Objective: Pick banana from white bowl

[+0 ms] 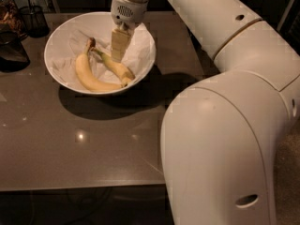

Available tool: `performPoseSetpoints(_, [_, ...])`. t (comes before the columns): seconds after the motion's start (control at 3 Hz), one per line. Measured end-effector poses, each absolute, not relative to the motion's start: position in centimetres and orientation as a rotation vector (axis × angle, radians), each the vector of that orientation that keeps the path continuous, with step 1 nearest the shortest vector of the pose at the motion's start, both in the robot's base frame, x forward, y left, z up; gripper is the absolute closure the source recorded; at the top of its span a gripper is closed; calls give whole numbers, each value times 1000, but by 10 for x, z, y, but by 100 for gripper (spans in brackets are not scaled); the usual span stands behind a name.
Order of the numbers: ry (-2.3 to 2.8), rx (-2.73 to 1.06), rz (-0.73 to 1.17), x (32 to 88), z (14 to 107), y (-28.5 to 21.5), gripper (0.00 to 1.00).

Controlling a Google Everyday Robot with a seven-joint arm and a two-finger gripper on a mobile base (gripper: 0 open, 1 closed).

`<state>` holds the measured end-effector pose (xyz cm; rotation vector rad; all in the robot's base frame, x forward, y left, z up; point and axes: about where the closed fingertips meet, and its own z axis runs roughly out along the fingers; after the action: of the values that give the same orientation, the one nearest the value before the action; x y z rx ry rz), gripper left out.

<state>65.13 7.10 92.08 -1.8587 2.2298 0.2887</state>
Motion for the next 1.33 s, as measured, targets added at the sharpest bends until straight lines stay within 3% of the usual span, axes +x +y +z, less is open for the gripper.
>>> performPoseSetpoints(1.33, [2274,-1839,369,664,896,67,53])
